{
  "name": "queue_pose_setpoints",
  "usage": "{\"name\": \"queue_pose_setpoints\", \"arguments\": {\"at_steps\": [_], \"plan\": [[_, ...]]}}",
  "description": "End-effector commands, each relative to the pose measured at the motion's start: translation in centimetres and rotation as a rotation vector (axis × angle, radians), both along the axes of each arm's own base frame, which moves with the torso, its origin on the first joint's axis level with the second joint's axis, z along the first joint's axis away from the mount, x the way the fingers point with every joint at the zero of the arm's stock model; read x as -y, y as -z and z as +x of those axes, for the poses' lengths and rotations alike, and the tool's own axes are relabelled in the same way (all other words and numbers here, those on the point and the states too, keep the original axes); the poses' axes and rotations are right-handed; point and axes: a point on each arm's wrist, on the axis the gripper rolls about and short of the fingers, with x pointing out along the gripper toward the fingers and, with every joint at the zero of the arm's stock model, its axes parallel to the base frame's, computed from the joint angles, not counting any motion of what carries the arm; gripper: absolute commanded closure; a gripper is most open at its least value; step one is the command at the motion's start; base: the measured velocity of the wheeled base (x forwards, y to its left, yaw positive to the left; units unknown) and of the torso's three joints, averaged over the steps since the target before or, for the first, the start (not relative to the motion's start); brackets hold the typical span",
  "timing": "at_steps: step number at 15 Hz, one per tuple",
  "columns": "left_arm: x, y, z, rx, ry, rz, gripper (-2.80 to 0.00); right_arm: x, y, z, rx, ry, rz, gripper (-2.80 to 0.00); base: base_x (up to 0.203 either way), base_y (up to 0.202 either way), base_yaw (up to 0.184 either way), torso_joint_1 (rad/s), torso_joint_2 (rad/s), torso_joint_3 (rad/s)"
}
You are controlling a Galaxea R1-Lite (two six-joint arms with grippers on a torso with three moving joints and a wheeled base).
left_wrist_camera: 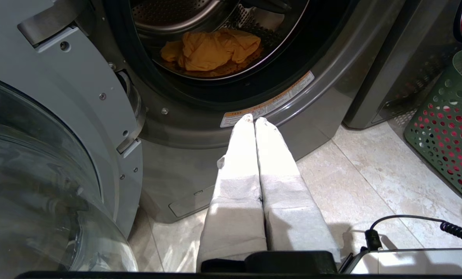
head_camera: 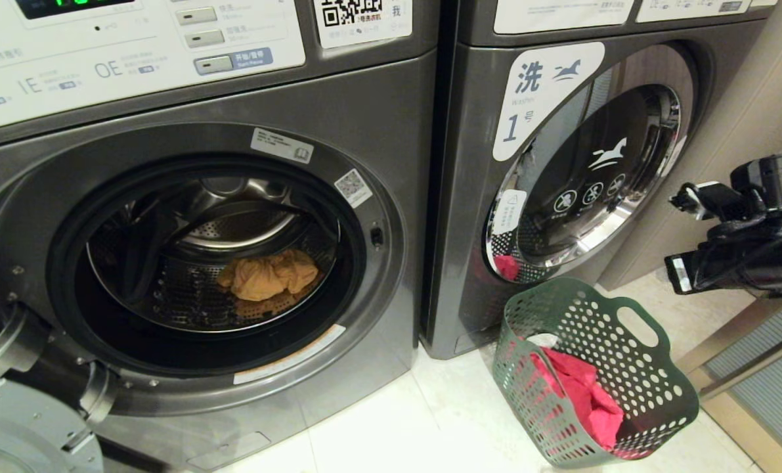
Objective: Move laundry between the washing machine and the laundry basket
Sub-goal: Pick a cloth and place it into the basket
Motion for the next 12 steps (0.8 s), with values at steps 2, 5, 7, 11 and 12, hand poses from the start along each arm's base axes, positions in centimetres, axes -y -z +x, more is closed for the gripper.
{"name": "queue_pose_setpoints", "arguments": {"at_steps": [2, 5, 7, 11, 12], "plan": [[0.0, 0.0, 0.0, 0.001, 0.0, 0.001, 0.0, -1.4, -3.3, -5.0, 0.07, -0.051, 0.014, 0.0, 0.0, 0.0, 0.0, 0.0, 0.0, 0.0], [0.0, 0.0, 0.0, 0.001, 0.0, 0.001, 0.0, -2.4, -3.1, -12.0, 0.062, -0.108, 0.033, 0.0, 0.0, 0.0, 0.0, 0.0, 0.0, 0.0], [0.0, 0.0, 0.0, 0.001, 0.0, 0.001, 0.0, -2.4, -1.1, -16.9, 0.053, -0.126, 0.048, 0.0, 0.0, 0.0, 0.0, 0.0, 0.0, 0.0], [0.0, 0.0, 0.0, 0.001, 0.0, 0.001, 0.0, -2.1, 3.5, -24.6, 0.101, -0.131, 0.063, 0.0, 0.0, 0.0, 0.0, 0.0, 0.0, 0.0], [0.0, 0.0, 0.0, 0.001, 0.0, 0.001, 0.0, -2.1, 4.9, -26.1, 0.122, -0.128, 0.062, 0.0, 0.0, 0.0, 0.0, 0.0, 0.0, 0.0]]}}
